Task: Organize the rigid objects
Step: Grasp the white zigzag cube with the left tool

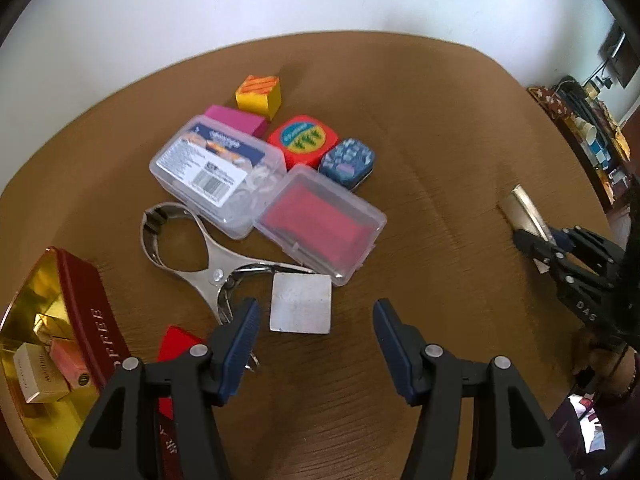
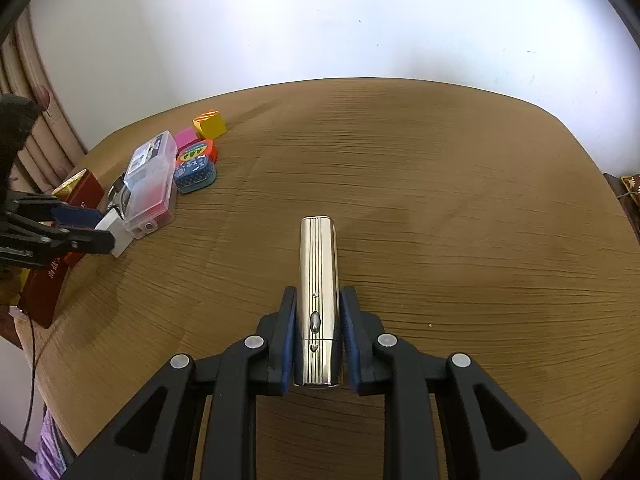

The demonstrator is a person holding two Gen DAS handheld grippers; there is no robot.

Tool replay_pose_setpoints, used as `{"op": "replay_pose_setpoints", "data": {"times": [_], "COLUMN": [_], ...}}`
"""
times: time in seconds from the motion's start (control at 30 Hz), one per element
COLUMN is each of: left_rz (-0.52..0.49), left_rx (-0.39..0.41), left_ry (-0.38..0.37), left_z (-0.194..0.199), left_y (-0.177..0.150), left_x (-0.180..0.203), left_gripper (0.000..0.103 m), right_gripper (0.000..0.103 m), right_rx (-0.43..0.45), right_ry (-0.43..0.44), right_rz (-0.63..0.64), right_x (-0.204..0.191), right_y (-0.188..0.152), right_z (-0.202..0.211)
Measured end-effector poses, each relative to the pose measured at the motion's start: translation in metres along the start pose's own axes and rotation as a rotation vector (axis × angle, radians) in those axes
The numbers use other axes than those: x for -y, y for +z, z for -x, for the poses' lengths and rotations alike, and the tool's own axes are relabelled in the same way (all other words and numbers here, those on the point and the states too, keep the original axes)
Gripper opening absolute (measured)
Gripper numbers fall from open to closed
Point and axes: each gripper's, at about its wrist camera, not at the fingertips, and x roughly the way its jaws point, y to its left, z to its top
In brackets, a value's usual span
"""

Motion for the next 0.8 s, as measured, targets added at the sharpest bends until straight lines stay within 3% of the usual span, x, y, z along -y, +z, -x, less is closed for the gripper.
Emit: {"op": "replay_pose_setpoints", "data": {"times": [0.2,0.23,0.27,0.5,0.7,0.8], "left_rz": [0.037,0.047,0.060,0.137,0.210,0.278], "left_rx": [-0.013,-0.007,-0.013,0.024,0.095,0.126], "left_ry": [-0.016,-0.007,0.004,-0.017,-0.077,-0.061], "left_z": [-0.016,-0.016,-0.017,0.004,0.053,0.079], "left_y": [0.001,-0.001,-0.002,-0.018,-0.056,-0.076], "left_x": [-0.006,-0.008,-0.009,-0.003,0.011,-0.006], "left_gripper": [0.058,0.051,0.030,0.031,0.031,0.031], "right_gripper": [0.022,0.022,0.022,0.022,0.022,0.022], "right_rx": [0.001,0.001,0.001,-0.001,-0.003,-0.004], "right_ry": [0.004,0.004,0.004,-0.019,-0.039,-0.047], "right_rz": [0.000,0.000,0.001,0.019,0.035,0.042], "right_x": [0.001,0.001,0.000,-0.005,-0.011,-0.013], "right_y": [-0.001,-0.001,0.000,0.001,0.002,0.003], "right_z": [0.000,0.000,-0.001,-0.003,-0.005,-0.007]}}
